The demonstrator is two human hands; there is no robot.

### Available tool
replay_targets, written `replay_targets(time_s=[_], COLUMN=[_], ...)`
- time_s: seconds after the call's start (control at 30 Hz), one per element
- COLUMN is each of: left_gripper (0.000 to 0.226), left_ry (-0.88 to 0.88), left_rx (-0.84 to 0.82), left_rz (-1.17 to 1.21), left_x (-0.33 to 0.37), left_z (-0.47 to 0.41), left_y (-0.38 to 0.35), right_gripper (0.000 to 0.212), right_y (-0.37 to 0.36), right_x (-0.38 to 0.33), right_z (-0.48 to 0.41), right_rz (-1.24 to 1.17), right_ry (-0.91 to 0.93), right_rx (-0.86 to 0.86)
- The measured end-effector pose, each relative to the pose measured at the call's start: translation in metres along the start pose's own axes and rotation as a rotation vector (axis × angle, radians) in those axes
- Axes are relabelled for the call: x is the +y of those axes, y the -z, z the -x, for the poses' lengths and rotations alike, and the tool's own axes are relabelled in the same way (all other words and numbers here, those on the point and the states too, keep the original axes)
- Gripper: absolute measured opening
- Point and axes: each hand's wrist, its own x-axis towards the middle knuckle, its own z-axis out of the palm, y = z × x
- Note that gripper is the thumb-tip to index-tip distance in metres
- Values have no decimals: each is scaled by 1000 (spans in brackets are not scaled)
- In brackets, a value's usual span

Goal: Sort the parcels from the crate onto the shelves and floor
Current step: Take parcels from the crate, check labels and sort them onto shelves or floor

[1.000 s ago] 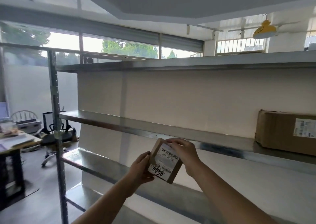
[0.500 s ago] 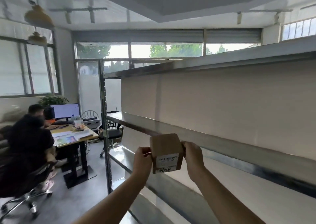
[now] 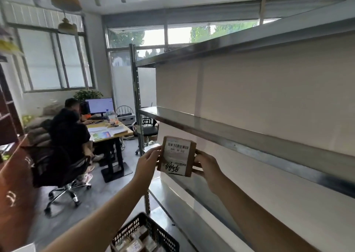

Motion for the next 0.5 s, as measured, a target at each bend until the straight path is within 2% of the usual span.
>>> replay_targets(time_s=[0.13, 0.33, 0.5], left_gripper=[34, 37, 37], left_ry=[27, 36, 11], left_rx=[-18, 29, 36], left_rz=[30, 71, 97], left_x=[-16, -29, -32], left_z=[-18, -52, -77], left_y=[37, 97, 147], right_gripper=[42, 22, 28], right_y=[-39, -112, -169], right_x=[2, 6, 6], right_z=[-19, -47, -67], right_rz=[47, 156, 188], right_ry=[42, 141, 194], right_rx=[6, 2, -1])
